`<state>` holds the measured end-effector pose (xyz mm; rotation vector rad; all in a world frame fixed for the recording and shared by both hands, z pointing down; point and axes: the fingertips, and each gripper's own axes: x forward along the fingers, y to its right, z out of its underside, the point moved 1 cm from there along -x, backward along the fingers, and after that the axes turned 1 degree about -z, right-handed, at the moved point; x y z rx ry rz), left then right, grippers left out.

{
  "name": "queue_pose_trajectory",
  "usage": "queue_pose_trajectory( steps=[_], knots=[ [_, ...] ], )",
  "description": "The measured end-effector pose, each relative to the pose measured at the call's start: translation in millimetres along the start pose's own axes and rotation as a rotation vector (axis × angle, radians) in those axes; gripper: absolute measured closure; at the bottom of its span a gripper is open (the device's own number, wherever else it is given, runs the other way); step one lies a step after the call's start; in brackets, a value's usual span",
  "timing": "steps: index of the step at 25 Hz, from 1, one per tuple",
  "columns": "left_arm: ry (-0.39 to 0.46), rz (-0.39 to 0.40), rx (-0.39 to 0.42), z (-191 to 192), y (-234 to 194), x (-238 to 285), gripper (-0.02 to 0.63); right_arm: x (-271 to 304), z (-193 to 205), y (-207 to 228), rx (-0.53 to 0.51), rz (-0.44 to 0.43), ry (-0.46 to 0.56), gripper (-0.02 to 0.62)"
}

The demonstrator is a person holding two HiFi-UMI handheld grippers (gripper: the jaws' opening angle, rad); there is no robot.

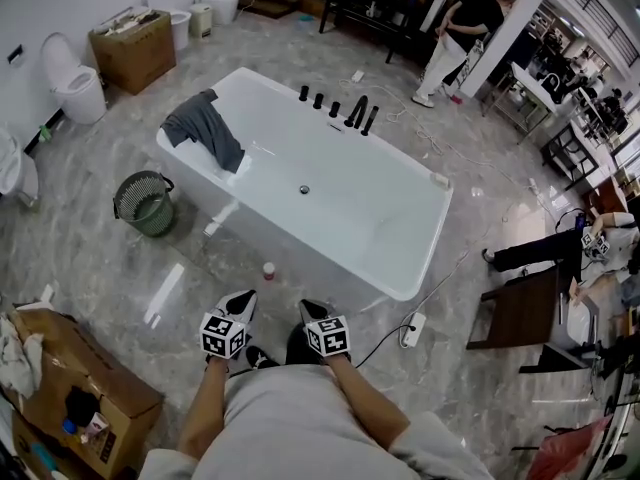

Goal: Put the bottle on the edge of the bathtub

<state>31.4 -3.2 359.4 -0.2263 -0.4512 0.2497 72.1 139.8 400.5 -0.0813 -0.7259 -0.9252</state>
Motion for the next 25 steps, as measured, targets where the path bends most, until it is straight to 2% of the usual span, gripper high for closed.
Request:
queue_pose_trajectory(
  steps=[25],
  knots=[
    [-0.01,0.024,0.011,4,16,-3,0.549,-16,8,3,0.013,0.022,0.019,0.594]
  ],
)
